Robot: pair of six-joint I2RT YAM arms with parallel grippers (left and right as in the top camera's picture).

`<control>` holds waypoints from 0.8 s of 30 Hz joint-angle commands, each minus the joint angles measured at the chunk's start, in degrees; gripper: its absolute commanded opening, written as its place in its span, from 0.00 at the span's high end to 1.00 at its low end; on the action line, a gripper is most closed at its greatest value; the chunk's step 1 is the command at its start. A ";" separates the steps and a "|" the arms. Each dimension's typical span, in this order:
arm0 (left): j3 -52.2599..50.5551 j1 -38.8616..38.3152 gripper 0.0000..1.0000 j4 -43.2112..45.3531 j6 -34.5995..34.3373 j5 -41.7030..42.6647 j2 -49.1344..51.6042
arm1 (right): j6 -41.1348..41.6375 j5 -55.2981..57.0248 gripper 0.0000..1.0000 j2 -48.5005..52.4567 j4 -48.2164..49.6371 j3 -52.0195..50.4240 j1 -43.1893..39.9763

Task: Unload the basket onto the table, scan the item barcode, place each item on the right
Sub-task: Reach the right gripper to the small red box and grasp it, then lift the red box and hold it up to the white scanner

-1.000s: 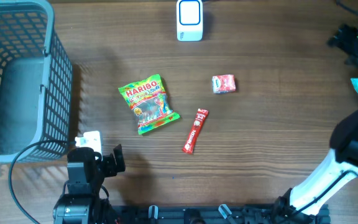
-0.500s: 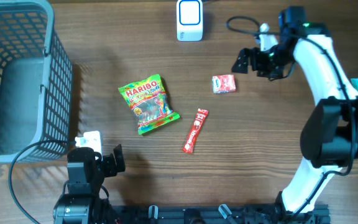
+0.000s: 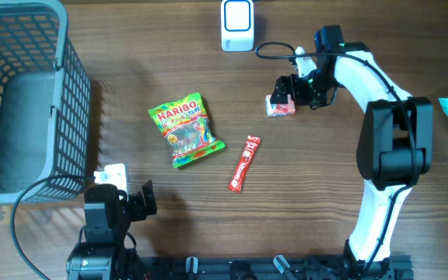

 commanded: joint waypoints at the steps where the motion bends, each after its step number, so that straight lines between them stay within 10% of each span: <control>1: -0.22 0.26 0.00 0.17 0.70 -0.55 -0.11 | -1.14 1.86 0.12 1.46 0.13 -0.79 -0.92; 10: -0.22 0.26 0.00 0.17 0.70 -0.55 -0.11 | -3.72 0.44 0.31 4.72 0.98 -2.08 1.25; 12: -0.22 0.26 0.00 0.17 0.70 -0.55 -0.11 | -3.74 0.42 0.51 6.60 0.72 -2.12 1.22; 14: -0.22 0.26 0.00 0.17 0.70 -0.55 -0.11 | -3.37 0.24 0.96 7.52 -0.22 -2.12 1.18; 24: -0.22 0.26 0.00 0.17 0.70 -0.55 -0.11 | 12.28 -16.79 0.96 4.37 -31.17 12.20 0.37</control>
